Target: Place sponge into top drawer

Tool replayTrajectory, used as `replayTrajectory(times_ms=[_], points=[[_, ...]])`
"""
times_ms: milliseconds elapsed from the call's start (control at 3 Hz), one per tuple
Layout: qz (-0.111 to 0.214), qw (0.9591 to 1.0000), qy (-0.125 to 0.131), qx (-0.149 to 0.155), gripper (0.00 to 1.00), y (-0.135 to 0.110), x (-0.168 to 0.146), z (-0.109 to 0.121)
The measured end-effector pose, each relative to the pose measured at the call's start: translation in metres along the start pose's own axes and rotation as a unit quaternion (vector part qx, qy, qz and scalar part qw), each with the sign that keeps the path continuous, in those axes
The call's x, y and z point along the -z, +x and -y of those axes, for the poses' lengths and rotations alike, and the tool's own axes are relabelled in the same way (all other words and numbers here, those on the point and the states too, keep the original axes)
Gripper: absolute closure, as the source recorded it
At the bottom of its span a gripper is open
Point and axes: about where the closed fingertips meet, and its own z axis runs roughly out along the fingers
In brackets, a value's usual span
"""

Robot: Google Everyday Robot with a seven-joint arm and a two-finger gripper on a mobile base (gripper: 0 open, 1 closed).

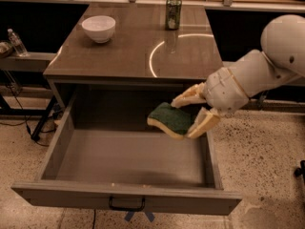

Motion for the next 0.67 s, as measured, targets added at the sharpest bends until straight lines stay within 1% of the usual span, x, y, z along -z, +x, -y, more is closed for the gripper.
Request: replayTrajectory(times_ms=[333, 667], points=[[-0.008, 0.9997, 0.014, 0.016, 1.00, 0.029, -0.017, -0.010], [-0.024, 0.9973, 0.069, 0.011, 1.00, 0.076, -0.048, 0.011]])
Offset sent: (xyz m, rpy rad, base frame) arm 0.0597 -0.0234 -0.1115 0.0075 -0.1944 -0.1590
